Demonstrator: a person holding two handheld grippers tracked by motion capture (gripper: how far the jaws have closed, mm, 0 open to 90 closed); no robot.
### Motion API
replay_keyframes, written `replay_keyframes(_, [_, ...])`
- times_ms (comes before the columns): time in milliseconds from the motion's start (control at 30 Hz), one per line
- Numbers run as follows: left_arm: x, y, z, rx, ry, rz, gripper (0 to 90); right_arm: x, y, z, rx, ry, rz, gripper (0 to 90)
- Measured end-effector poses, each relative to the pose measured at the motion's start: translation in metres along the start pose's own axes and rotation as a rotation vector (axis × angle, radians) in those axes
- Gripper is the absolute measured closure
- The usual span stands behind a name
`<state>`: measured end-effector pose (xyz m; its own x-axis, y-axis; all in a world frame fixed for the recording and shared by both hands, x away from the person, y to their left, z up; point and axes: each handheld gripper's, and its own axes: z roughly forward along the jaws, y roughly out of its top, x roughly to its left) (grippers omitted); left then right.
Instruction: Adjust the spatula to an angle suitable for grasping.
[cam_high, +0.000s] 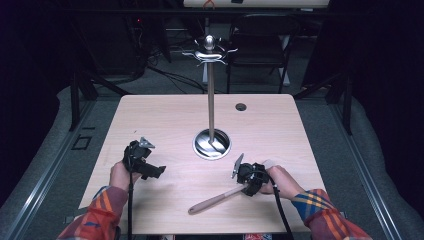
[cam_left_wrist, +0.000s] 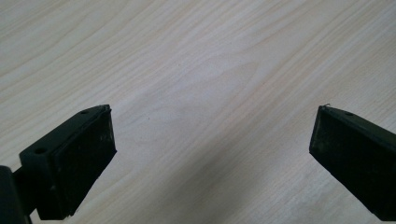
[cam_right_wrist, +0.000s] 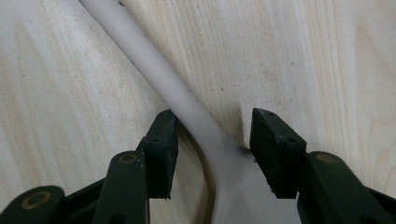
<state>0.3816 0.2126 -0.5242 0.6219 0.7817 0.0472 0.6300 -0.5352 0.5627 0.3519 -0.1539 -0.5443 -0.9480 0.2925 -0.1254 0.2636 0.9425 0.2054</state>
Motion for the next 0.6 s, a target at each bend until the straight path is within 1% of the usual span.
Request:
replay_keyframes(133, [-0.0003,0.0001,-0.0001,0.003,0.000,0.003,0.1,-0.0009,-0.0011,-0.0008,0.006,-0.002,0.008,55.2])
replay_keyframes(233, [-0.0007,0.0003,-0.0003,0.005,0.002,0.007,0.1,-0.0020,-0.0024,-0.0024,0.022,-0.011,0.027,57.6])
replay_keyframes(300, [-0.0006,0.0003,-0.0003,0.007,0.003,0.009,0.1,-0.0032,-0.0037,-0.0025,0.022,-0.005,0.046,58.7])
replay_keyframes(333, [-0.0006,0.0003,-0.0004,0.008,0.004,0.009,0.1,-0.0037,-0.0040,-0.0032,0.030,-0.013,0.049,59.3])
replay_keyframes(367, [-0.0006,0.0003,-0.0004,0.008,0.004,0.009,0.1,-0.0041,-0.0050,-0.0028,0.023,-0.006,0.062,59.9])
replay_keyframes(400, [-0.0006,0.0002,-0.0006,0.007,0.005,0.009,0.1,-0.0048,-0.0064,-0.0033,0.026,-0.013,0.069,61.2])
replay_keyframes(500, [-0.0007,0.0000,-0.0005,0.004,0.003,0.009,0.1,-0.0055,-0.0073,-0.0041,0.033,-0.016,0.073,62.0])
replay_keyframes(533, [-0.0007,0.0000,-0.0006,0.005,0.003,0.009,0.1,-0.0066,-0.0089,-0.0046,0.039,-0.012,0.091,62.3])
replay_keyframes(567, [-0.0007,0.0000,-0.0006,0.005,0.003,0.009,0.1,-0.0066,-0.0089,-0.0046,0.039,-0.012,0.091,62.3])
replay_keyframes(600, [-0.0006,0.0001,-0.0006,0.005,0.004,0.009,0.1,-0.0072,-0.0100,-0.0045,0.035,-0.012,0.104,62.5])
